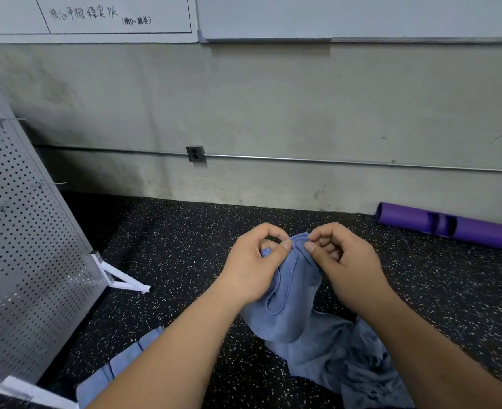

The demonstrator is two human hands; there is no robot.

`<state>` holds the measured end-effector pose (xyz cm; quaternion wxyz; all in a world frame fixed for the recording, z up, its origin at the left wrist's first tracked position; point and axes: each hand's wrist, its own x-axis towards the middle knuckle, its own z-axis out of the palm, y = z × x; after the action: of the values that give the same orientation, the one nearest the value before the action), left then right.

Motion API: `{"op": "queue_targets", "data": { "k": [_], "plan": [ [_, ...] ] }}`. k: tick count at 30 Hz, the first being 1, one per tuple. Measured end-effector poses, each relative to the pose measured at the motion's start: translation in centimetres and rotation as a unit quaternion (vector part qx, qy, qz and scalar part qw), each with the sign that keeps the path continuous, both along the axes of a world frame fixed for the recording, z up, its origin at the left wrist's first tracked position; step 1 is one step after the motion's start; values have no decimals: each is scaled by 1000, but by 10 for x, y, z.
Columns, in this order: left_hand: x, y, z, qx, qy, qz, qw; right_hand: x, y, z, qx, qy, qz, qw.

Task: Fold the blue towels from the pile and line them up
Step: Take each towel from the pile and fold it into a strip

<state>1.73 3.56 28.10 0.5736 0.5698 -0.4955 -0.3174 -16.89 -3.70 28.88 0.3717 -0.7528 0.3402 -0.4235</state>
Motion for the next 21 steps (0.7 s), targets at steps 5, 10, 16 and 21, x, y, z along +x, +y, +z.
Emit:
{"op": "queue_targets", "data": {
  "k": [5, 10, 16, 21],
  "plan": [
    [-2, 2, 2, -12, 0, -33, 999, 1, -4, -2, 28, -2, 6, 1000],
    [-2, 2, 2, -12, -9, -40, 999, 0, -3, -1, 31, -3, 8, 999],
    [-3, 3, 4, -9, 35, -32, 999, -1, -3, 1, 2, -2, -44, 999],
    [0, 3, 5, -17, 27, -15, 999, -2, -6, 0, 15, -27, -53, 998]
  ]
}}
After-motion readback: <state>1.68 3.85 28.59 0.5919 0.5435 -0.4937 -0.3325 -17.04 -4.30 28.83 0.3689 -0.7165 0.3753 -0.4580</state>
